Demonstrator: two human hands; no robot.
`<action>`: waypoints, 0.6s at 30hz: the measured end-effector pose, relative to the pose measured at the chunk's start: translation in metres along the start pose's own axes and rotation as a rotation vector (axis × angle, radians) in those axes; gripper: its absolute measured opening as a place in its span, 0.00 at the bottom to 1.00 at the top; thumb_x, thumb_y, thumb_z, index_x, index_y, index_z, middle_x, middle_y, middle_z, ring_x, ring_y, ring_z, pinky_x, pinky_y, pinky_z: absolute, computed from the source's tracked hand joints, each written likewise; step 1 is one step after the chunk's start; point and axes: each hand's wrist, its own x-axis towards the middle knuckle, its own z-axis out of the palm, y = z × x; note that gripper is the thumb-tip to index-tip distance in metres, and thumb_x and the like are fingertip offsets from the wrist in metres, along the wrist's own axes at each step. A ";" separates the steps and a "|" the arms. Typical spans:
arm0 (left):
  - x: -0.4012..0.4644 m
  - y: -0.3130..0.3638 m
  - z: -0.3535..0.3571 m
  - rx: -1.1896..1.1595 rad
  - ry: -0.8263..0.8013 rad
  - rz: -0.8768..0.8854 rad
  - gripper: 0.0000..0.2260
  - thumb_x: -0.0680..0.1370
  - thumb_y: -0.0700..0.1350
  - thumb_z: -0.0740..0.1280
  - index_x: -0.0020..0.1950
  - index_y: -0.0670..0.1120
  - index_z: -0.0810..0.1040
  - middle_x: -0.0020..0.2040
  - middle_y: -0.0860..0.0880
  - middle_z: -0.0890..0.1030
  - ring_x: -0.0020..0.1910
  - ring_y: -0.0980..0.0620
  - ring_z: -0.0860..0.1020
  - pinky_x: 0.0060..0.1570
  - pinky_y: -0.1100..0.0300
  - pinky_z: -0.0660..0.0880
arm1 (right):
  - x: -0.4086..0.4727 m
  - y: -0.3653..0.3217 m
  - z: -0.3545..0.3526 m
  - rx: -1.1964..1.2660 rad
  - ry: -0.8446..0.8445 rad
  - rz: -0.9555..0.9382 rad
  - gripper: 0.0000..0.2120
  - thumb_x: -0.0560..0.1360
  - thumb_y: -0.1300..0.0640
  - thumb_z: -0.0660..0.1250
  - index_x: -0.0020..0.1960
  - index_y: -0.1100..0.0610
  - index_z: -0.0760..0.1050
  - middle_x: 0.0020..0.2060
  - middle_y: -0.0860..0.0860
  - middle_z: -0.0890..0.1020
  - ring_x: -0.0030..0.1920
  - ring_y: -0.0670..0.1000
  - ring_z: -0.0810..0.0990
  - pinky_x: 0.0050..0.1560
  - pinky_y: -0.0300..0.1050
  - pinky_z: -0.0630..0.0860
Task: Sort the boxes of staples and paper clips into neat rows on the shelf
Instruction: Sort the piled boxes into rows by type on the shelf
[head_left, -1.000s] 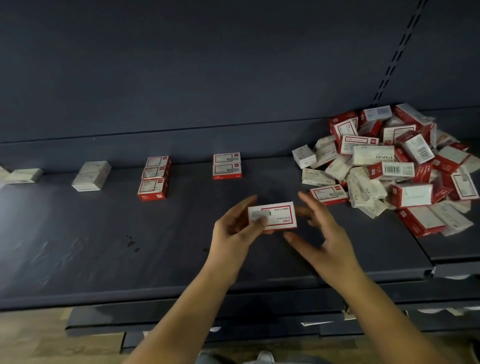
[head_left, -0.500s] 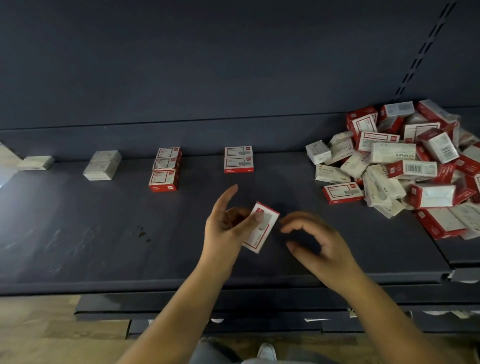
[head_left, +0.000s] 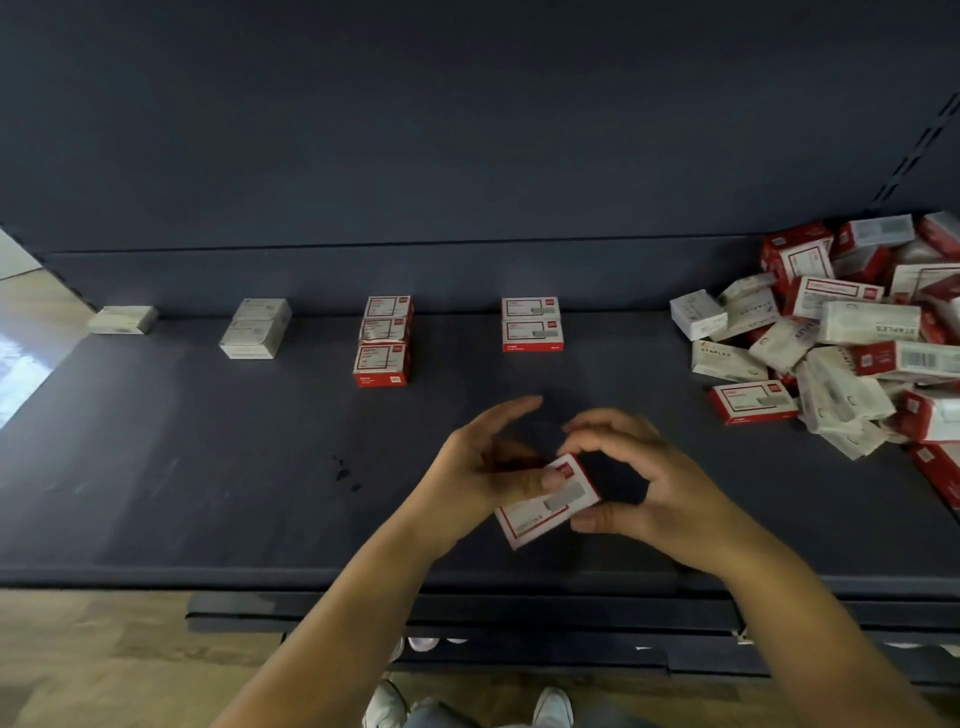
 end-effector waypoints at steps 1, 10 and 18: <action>-0.001 -0.001 -0.003 -0.009 0.006 0.023 0.26 0.65 0.45 0.72 0.61 0.55 0.71 0.42 0.48 0.83 0.44 0.51 0.82 0.42 0.62 0.77 | 0.002 -0.001 0.000 -0.004 0.043 -0.019 0.24 0.62 0.55 0.78 0.52 0.38 0.75 0.57 0.34 0.70 0.63 0.40 0.67 0.56 0.23 0.61; -0.010 -0.002 -0.027 0.483 0.108 0.333 0.24 0.65 0.50 0.77 0.59 0.55 0.75 0.54 0.59 0.76 0.55 0.59 0.75 0.55 0.65 0.73 | 0.015 0.001 0.002 0.129 0.282 -0.082 0.24 0.58 0.42 0.72 0.54 0.34 0.74 0.56 0.36 0.74 0.62 0.41 0.71 0.61 0.31 0.66; 0.005 -0.025 -0.026 0.796 0.189 0.390 0.27 0.69 0.47 0.74 0.66 0.45 0.74 0.54 0.57 0.75 0.54 0.64 0.72 0.56 0.75 0.69 | 0.018 0.025 0.014 -0.148 0.295 0.103 0.28 0.63 0.58 0.77 0.61 0.48 0.74 0.62 0.41 0.69 0.62 0.38 0.61 0.55 0.17 0.55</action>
